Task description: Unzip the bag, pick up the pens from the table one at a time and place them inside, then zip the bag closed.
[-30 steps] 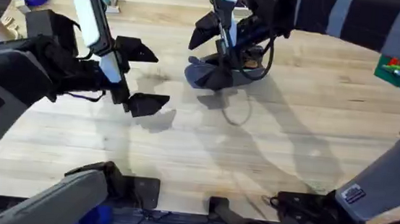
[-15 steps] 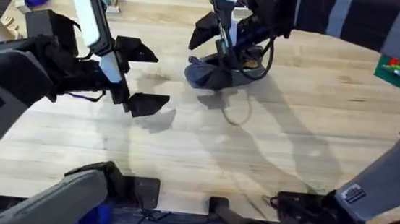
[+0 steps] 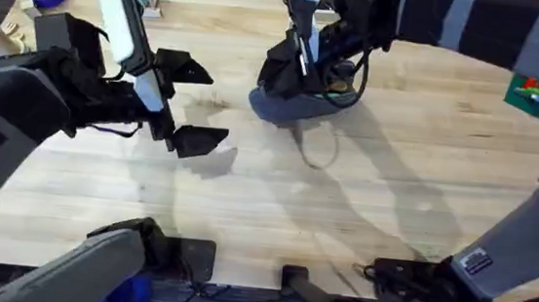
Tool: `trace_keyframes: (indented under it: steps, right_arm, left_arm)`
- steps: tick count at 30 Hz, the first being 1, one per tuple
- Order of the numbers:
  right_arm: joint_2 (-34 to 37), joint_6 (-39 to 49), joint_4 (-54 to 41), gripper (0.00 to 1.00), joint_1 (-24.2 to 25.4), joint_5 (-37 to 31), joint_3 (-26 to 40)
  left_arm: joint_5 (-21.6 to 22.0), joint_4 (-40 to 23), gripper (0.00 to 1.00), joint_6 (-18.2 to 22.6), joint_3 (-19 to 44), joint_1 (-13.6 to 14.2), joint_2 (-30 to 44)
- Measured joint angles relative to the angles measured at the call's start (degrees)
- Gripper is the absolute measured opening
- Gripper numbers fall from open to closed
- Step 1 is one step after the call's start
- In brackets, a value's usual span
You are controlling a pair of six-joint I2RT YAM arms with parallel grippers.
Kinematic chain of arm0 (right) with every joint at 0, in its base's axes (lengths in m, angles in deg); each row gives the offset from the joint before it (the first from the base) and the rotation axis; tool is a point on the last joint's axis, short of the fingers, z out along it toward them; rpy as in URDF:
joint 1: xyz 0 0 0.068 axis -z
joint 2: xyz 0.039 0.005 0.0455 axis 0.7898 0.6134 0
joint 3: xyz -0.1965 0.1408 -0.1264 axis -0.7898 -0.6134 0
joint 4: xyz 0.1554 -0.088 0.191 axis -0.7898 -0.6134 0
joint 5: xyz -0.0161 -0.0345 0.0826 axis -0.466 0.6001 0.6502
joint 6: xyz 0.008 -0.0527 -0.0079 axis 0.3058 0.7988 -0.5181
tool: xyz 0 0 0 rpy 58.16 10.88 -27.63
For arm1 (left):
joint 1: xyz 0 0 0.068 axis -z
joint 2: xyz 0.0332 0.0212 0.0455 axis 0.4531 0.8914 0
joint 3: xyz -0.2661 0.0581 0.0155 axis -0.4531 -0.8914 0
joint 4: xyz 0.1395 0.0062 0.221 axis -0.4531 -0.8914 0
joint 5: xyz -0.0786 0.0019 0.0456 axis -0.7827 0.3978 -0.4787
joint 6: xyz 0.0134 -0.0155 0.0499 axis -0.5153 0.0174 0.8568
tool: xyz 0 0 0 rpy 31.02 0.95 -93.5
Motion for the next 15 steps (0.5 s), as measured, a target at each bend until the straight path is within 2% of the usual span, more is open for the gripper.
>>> trace_keyframes:
  steps: [2,15]
  right_arm:
    - [0.0,0.1,0.0,0.036,0.0,0.1,0.0]
    - [0.0,-1.0,0.2,0.032,0.0,0.3,0.0]
  left_arm:
    - [0.0,0.0,0.993,0.0,0.0,0.0,0.0]
    - [0.0,0.0,0.993,0.0,0.0,0.0,0.0]
